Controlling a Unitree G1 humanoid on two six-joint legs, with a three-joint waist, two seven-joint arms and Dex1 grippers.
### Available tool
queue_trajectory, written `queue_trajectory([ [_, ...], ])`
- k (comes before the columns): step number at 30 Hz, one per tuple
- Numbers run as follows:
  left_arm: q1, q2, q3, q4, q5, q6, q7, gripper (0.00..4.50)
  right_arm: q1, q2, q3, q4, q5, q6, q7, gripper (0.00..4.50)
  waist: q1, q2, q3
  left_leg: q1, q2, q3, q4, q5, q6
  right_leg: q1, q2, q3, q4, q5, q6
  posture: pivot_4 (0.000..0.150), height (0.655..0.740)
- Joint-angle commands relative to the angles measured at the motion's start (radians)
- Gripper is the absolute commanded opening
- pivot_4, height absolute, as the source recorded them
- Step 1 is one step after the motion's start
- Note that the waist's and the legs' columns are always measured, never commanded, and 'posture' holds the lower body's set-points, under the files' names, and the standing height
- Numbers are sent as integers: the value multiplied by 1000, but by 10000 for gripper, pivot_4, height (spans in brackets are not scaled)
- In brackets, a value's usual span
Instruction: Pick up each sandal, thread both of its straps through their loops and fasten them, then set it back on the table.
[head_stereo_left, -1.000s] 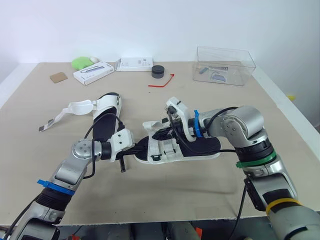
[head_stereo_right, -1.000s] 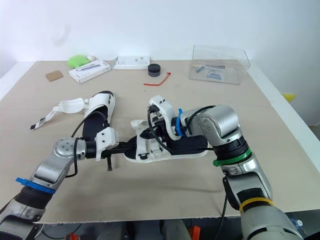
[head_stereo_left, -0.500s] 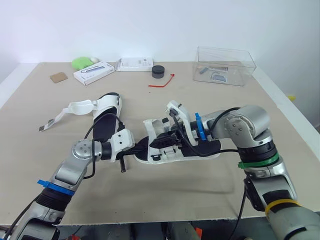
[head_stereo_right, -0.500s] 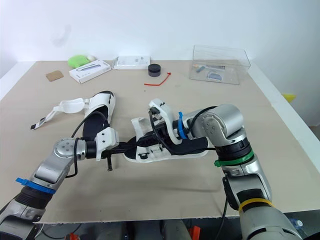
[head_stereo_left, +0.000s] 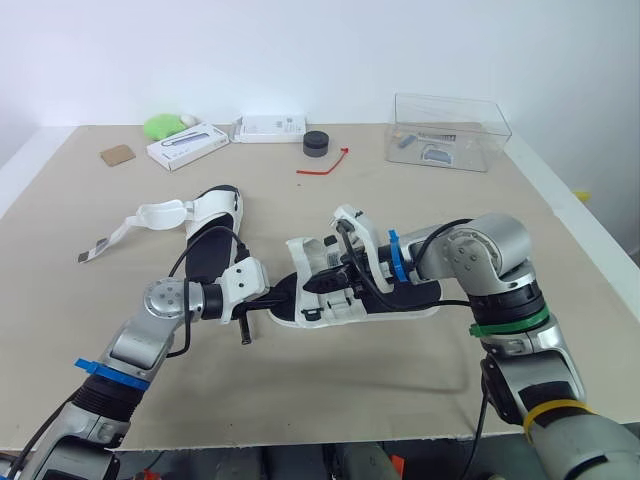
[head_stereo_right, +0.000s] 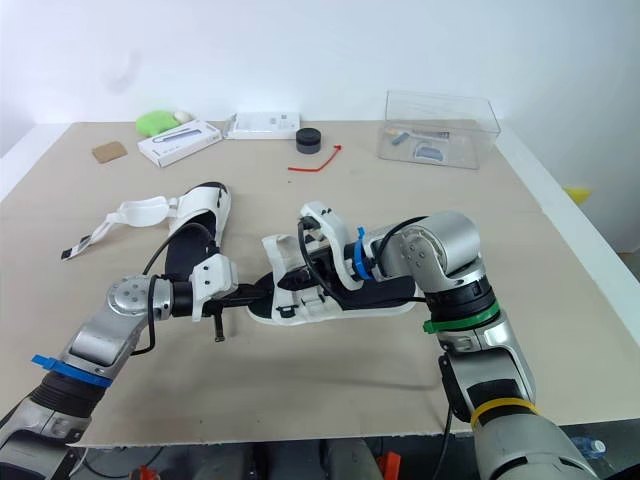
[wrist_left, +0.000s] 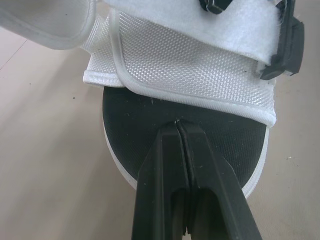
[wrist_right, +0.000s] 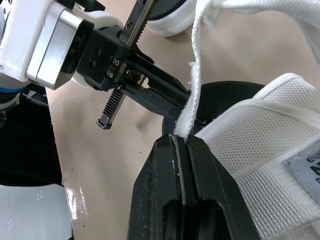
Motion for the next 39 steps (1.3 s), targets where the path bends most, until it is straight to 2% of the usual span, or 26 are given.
queue_trajectory([
  [1, 21, 9, -27, 34, 34, 24, -1, 0, -2, -41, 50, -62, 2, -19, 36, 836, 0, 0, 0, 0, 0, 0, 0, 0, 0, 0, 0, 0, 0, 0, 0, 1500, 7261],
  [16, 26, 14, -25, 32, 34, 23, 1, 0, 38, -99, 101, -174, -5, -78, 60, 836, 0, 0, 0, 0, 0, 0, 0, 0, 0, 0, 0, 0, 0, -1, 1, 1500, 7261],
  [17, 26, 14, -25, 31, 33, 25, 1, 0, 33, -97, 93, -168, -7, -83, 60, 5386, 0, 0, 0, 0, 0, 0, 0, 0, 0, 0, 0, 0, 0, -1, 1, 1500, 7261],
  [19, 27, 15, -26, 30, 33, 24, -2, 0, 8, -82, 70, -140, -9, -92, 58, 9686, 0, 0, 0, 0, 0, 0, 0, 0, 0, 0, 0, 0, 0, -1, 1, 1500, 7261],
  [22, 26, 16, -27, 32, 35, 23, -4, 0, -33, -47, 30, -96, -5, -88, 46, 23177, 0, 0, 0, 0, 0, 0, 0, 0, 0, 0, 0, 0, 0, -1, 1, 1500, 7261],
  [30, 29, 15, -28, 25, 35, 25, -2, 0, -100, -3, -6, -2, -32, -98, 20, 23177, 0, 0, 0, 0, 0, -1, 0, 1, 0, 0, 0, -1, 0, 0, -1, 1500, 7261],
  [33, 31, 16, -28, 22, 36, 27, -1, 0, -87, -6, 6, 0, -37, -104, 23, 15319, 0, 0, 0, 0, 0, -1, 0, 0, 0, 0, 0, -1, 0, 1, -3, 1500, 7261],
  [36, 33, 16, -29, 20, 37, 27, -1, 0, -76, -3, 9, -5, -39, -104, 24, 1574, 0, 0, 0, 0, 0, -1, 0, 0, 0, 0, 0, -1, 0, 1, -3, 1500, 7261],
  [39, 34, 18, -29, 19, 38, 27, -1, 0, -59, -2, 11, -25, -30, -86, 21, 685, 0, 0, 0, 0, 0, -1, 0, 0, 0, 0, 0, -1, 0, 1, -2, 1500, 7261],
])
